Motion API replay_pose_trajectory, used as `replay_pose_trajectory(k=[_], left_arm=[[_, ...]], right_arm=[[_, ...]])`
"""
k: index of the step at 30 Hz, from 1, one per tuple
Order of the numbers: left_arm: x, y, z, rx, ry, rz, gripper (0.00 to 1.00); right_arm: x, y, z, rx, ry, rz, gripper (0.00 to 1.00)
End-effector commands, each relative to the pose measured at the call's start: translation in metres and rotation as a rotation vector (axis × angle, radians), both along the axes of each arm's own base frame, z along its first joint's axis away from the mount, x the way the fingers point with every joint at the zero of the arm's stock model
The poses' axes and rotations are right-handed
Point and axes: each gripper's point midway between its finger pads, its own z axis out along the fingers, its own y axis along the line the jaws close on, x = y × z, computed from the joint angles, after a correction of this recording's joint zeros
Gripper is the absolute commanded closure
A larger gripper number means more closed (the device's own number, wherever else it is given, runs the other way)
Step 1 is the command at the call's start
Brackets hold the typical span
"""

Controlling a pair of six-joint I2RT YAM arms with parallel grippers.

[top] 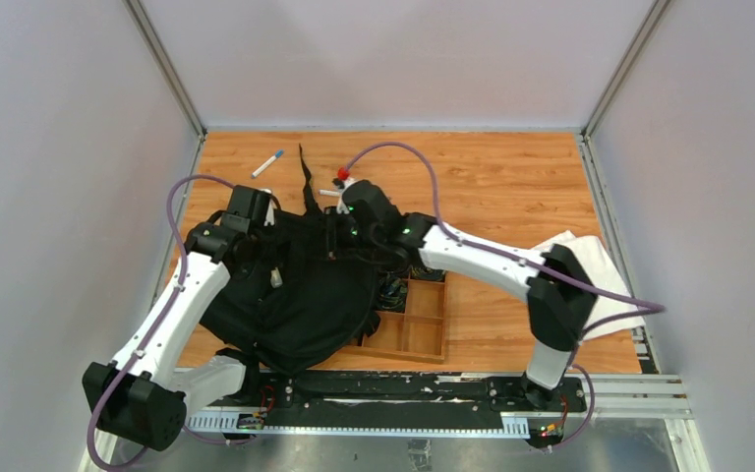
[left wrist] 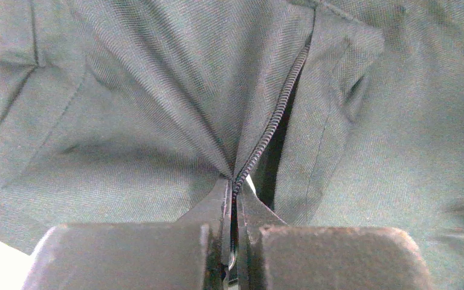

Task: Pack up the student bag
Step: Place the stationery in the student bag, then pick up the stationery from the center of the board.

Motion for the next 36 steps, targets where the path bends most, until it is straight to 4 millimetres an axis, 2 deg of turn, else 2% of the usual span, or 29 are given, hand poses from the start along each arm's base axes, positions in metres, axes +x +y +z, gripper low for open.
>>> replay_pose_trajectory(k=[1,3,5,8,9,11,12,13,14,15,18,22,27,33,36], left_arm=[[-0.002,-0.011,-0.016,-0.052,0.03,-0.012,1.0],[-0.003,-0.012,-0.025,-0.053,0.05,-0.003,1.0],[-0.004,-0.011,-0.034,-0.053,0.064,0.021,1.0],[-0.005,-0.012,-0.043,-0.067,0.076,0.041,1.0],[-0.005,-0.013,-0.044,-0.071,0.075,0.043,1.0],[-0.002,-0.013,-0.041,-0.073,0.06,0.048,1.0],[-0.001,-0.013,-0.037,-0.075,0.049,0.05,0.98],[0.0,-0.012,-0.034,-0.076,0.035,0.057,0.91],[0.002,-0.012,-0.029,-0.08,0.016,0.063,0.8],[0.004,-0.011,-0.024,-0.08,-0.002,0.067,0.61],[0.01,-0.006,-0.005,-0.083,-0.053,0.08,0.32],[0.016,0.002,0.023,-0.076,-0.115,0.101,0.25],[0.015,0.015,0.06,-0.044,-0.179,0.138,0.23],[0.019,0.008,0.12,-0.117,-0.338,0.11,0.22],[0.024,0.007,0.135,-0.12,-0.371,0.105,0.21]], right_arm=[[0.052,-0.074,0.011,-0.102,-0.146,-0.274,0.71],[0.078,-0.118,0.004,-0.205,-0.174,-0.429,0.61],[0.101,-0.151,-0.007,-0.32,-0.185,-0.535,0.57],[0.131,-0.173,-0.041,-0.505,-0.146,-0.595,0.53],[0.142,-0.175,-0.046,-0.557,-0.141,-0.612,0.51],[0.159,-0.177,-0.062,-0.652,-0.115,-0.627,0.5],[0.168,-0.174,-0.065,-0.671,-0.11,-0.631,0.49],[0.175,-0.173,-0.073,-0.696,-0.098,-0.63,0.49],[0.184,-0.17,-0.076,-0.704,-0.093,-0.63,0.48],[0.19,-0.167,-0.082,-0.716,-0.085,-0.627,0.46],[0.206,-0.157,-0.095,-0.721,-0.065,-0.614,0.39],[0.221,-0.149,-0.105,-0.704,-0.055,-0.627,0.37],[0.232,-0.145,-0.127,-0.72,-0.041,-0.636,0.37],[0.237,-0.143,-0.152,-0.737,-0.015,-0.649,0.37],[0.239,-0.141,-0.166,-0.749,0.0,-0.644,0.39]])
